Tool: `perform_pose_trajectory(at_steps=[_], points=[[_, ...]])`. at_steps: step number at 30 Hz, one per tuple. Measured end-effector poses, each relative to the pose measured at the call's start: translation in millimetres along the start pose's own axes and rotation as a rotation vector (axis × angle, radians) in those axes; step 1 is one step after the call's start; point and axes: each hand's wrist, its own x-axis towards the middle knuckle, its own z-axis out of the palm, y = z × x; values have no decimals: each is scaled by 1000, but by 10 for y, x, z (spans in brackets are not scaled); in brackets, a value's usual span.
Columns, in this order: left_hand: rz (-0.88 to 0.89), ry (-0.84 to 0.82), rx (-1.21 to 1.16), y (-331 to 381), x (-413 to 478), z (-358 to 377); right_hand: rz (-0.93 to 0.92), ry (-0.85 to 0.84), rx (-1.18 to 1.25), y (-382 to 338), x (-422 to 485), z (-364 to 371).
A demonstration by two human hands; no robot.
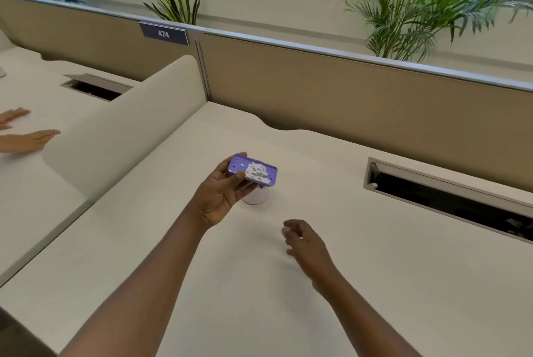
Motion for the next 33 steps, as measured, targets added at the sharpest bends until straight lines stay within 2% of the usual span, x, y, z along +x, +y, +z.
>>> perform_pose_trajectory(at_steps=[2,4,7,10,15,28,33], points=[[21,68,1,70,83,-79,-145,25,-315,80,103,137],[39,109,17,113,155,-142,-227,1,-533,168,178,241],[53,144,83,147,248,-219,-232,-33,-787,267,229,354],[50,166,171,171,322,-296,-212,-57,-927,296,256,429],[47,176,378,191,418,-359,-224,-81,-1021,305,279,442],[46,140,812,219,556,-332,-248,-60,-1032,297,284,466],[98,108,1030,207,588,-318,-260,-53,-1034,304,269,469]])
